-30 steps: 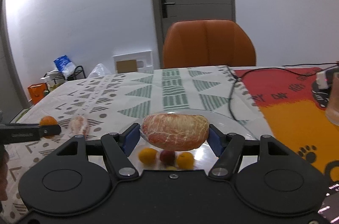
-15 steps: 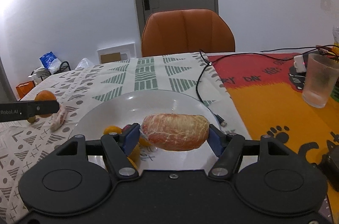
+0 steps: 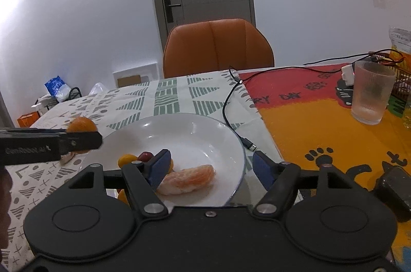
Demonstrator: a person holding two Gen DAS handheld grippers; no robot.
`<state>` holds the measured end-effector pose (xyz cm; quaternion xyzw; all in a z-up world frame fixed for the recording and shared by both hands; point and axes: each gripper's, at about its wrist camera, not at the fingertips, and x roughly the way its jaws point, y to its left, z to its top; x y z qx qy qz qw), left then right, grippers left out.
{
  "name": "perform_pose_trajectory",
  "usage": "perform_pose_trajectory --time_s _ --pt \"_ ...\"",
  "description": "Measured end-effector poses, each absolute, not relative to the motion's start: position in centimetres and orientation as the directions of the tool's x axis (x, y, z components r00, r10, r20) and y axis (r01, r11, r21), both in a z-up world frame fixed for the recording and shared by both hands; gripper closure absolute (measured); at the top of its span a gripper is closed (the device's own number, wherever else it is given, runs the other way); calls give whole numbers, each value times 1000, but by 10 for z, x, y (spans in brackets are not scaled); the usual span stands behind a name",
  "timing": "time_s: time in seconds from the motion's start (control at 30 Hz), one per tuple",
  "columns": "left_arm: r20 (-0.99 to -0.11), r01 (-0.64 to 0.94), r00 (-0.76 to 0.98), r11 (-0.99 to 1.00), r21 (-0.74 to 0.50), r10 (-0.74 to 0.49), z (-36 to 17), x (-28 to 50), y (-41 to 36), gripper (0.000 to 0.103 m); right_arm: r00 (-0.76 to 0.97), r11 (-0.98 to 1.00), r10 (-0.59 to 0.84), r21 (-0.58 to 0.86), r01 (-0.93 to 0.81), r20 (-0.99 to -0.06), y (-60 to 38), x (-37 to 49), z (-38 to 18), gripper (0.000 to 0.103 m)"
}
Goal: Organize fruits
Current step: 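Lower the orange into the plate with left while right places the pomelo piece there, then move both open grippers back toward the olive-green fruit and second pomelo piece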
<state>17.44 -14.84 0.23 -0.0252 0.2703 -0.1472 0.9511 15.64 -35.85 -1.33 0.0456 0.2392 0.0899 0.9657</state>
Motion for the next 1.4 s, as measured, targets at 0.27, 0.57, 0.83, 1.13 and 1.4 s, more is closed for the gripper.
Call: perform_pose_trajectory --time_s 0.27,0.57,0.83,1.13,1.4 --pt "-495 258 827 962 -85 -266 7 169 -154 61 866 974 219 152 -168 -449 -359 154 -16 33" --pt "-493 172 849 981 -87 -193 12 162 -122 45 854 964 262 165 -209 -450 -343 155 -17 29" --pt "-479 114 867 990 -80 -139 15 150 -99 28 842 955 296 164 -248 -451 -323 154 -15 27" --pt "-464 71 881 996 -56 -89 15 142 -78 13 836 946 324 161 -281 -443 -303 155 -11 17" --pt "-460 30 887 999 -44 -47 14 136 -58 12 834 933 361 160 -323 -418 -283 156 -6 0"
